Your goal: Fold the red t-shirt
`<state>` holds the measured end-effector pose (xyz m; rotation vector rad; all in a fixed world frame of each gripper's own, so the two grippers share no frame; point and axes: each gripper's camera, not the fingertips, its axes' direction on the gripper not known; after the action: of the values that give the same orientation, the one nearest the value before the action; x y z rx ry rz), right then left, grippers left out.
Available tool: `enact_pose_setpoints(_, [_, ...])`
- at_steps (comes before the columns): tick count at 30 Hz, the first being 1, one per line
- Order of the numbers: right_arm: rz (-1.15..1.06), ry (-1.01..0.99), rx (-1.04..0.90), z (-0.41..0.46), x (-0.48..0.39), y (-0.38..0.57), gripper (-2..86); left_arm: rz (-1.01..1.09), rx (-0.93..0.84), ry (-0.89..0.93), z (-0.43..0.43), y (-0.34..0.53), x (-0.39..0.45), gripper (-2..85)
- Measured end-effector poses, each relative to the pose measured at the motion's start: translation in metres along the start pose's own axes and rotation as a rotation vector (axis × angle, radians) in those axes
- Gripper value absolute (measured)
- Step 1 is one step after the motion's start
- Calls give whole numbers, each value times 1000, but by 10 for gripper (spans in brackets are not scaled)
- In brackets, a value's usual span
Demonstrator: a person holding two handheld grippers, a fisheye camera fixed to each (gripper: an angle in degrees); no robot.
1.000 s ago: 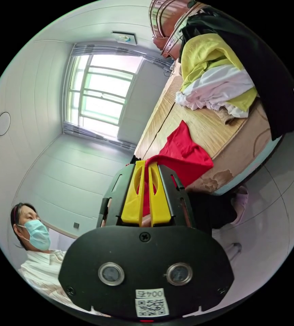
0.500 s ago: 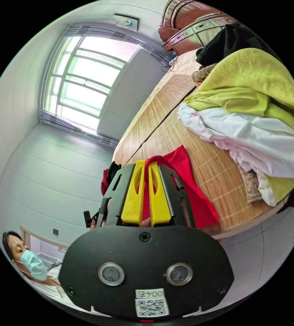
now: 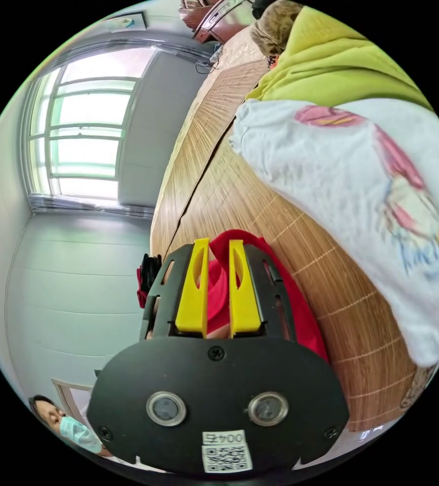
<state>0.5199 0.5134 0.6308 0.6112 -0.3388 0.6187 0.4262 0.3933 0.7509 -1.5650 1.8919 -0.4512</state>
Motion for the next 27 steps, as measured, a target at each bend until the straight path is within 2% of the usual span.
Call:
enact_pose_setpoints(6, [59,22,46,29,-8,-20,83,-155,193,90,0,8,-28,56])
enact_pose_setpoints(9, [43,123,0,42,-25,-21,79,-144,214,67,4,21,-24,38])
enact_pose_setpoints(13, [-83,424,-19,55,-72,-9,67,-40,171,-33,17,43,4,23])
enact_pose_setpoints(16, [-306,701,106,57,-126,22,46,89,151,-158,26,70,37,12])
enact_pose_setpoints(17, [-390,746,208,50,-147,44,31,156,150,-200,30,85,51,10])
enact_pose_setpoints(19, [-514,722,282,43,-173,84,12,282,123,-254,39,114,74,9])
enact_pose_setpoints(24, [-874,566,94,57,-204,236,37,768,-31,-486,83,253,130,17])
enact_pose_setpoints(27, [-1030,581,1,63,-196,341,57,904,-122,-571,106,325,134,28])
